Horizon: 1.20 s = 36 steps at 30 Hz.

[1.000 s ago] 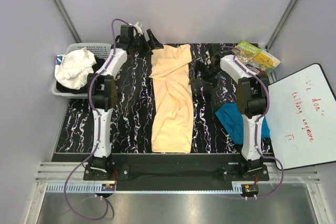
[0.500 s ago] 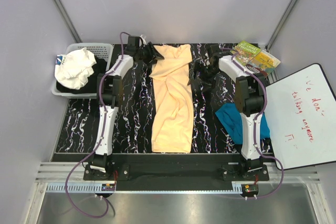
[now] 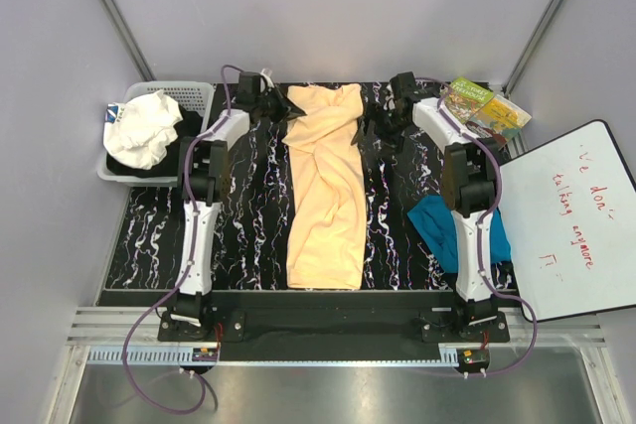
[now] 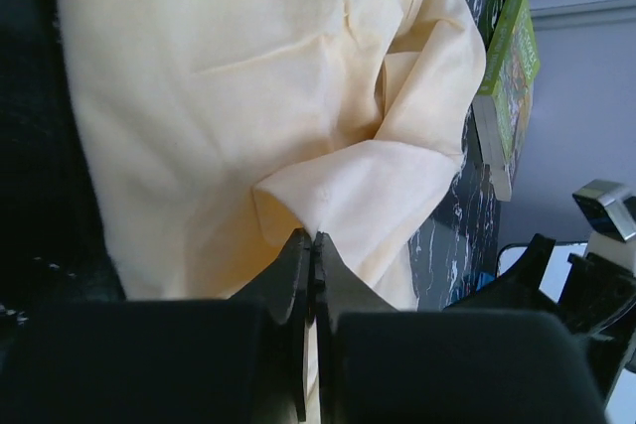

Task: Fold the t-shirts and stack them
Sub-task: Rotate the tshirt 90 degrees

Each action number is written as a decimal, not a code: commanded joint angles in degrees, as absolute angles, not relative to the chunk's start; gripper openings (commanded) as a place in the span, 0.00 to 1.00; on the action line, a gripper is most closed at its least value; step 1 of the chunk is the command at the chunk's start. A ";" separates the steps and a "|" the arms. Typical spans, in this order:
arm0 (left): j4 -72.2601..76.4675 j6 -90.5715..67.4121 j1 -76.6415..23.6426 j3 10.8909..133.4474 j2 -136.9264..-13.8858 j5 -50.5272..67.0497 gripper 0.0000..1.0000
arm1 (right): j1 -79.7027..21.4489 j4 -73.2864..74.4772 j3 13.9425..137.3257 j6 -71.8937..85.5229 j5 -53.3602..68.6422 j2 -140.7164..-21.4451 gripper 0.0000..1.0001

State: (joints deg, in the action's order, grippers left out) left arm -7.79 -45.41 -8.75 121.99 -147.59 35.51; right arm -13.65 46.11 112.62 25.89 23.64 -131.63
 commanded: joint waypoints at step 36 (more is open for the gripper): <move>-4.30 -38.77 -2.10 95.14 -116.84 41.48 0.99 | -13.62 34.10 128.07 31.38 27.69 -138.35 0.69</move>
